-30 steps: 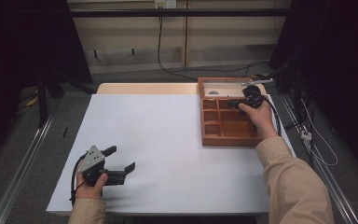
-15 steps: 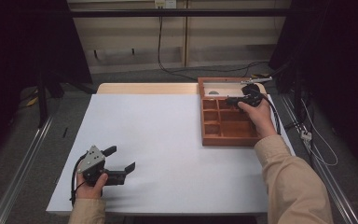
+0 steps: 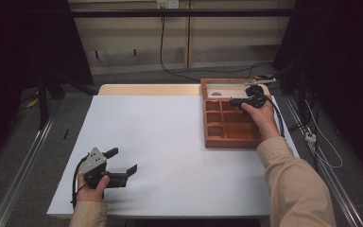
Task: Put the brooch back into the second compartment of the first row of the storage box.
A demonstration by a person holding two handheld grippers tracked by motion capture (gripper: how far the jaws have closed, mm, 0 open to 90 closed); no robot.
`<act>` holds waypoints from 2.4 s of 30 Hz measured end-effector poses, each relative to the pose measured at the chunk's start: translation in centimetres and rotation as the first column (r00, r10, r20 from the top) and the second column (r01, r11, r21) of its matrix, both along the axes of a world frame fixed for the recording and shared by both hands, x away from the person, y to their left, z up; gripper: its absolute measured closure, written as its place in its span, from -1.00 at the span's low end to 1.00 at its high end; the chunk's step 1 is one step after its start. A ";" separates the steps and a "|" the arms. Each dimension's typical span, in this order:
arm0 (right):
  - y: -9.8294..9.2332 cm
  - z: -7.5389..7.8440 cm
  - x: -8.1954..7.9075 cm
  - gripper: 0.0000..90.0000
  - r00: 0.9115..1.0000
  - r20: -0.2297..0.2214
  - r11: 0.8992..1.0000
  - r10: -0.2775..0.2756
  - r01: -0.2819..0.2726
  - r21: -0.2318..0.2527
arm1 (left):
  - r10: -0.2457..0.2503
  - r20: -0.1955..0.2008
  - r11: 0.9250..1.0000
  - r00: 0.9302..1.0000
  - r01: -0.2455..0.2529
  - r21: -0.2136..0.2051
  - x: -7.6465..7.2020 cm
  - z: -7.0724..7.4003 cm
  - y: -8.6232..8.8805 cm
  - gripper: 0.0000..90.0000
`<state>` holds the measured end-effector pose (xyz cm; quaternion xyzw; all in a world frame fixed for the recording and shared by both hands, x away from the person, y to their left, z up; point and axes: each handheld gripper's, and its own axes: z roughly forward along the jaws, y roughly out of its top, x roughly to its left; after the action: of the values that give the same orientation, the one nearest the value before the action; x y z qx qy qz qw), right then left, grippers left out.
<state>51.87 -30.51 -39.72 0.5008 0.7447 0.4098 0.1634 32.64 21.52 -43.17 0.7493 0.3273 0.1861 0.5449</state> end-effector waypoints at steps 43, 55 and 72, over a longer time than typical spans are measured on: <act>1.9 0.7 -10.9 -0.65 0.995 0.060 0.993 0.085 -0.089 0.072 | 0.000 -0.004 1.000 1.000 0.000 -0.010 -0.1 0.1 0.1 -0.91; 2.2 -0.3 -15.8 -0.66 0.986 0.087 0.989 0.144 -0.145 0.007 | 0.002 0.005 1.000 1.000 -0.002 -0.014 -0.2 0.2 0.2 -0.91; 1.0 -3.8 -21.3 -0.66 0.985 0.099 0.990 0.140 -0.142 0.013 | -0.004 0.003 1.000 1.000 0.004 -0.008 -0.2 0.2 0.1 -0.91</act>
<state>30.55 -29.52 -43.56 0.4278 0.7653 0.4517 0.1651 32.39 21.65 -42.99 0.7474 0.3258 0.1847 0.5488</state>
